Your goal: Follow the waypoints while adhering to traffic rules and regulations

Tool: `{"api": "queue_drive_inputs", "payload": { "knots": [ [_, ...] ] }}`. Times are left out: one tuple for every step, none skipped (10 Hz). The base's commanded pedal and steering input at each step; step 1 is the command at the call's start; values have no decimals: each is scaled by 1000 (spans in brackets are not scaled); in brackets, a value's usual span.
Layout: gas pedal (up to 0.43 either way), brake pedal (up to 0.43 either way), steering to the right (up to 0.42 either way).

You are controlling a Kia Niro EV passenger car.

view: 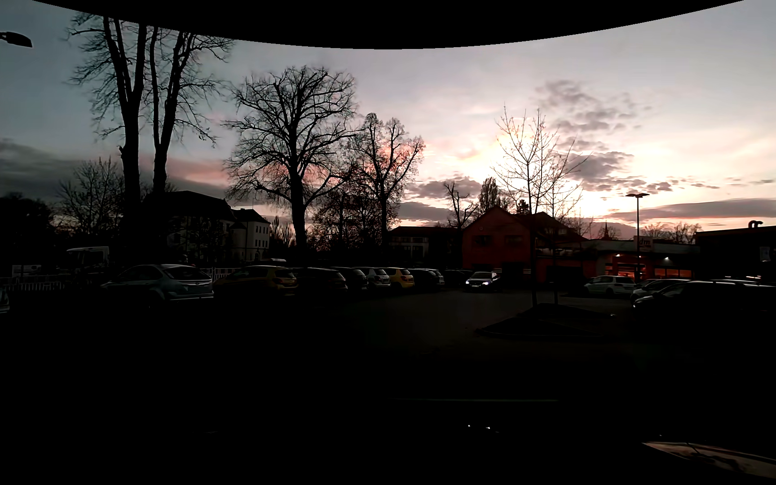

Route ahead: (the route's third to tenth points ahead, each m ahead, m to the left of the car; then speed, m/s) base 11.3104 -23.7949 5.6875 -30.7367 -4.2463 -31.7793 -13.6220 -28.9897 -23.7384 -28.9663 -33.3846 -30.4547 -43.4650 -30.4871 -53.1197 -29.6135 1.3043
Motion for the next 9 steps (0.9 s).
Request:
{"api": "queue_drive_inputs", "payload": {
  "knots": [
    [28, 0, 238],
    [28, 0, 259],
    [28, 0, 289],
    [28, 0, 319],
    [28, 0, 353],
    [28, 0, 380],
    [28, 0, 412],
    [28, 0, 444],
    [28, 0, 484]
  ]
}}
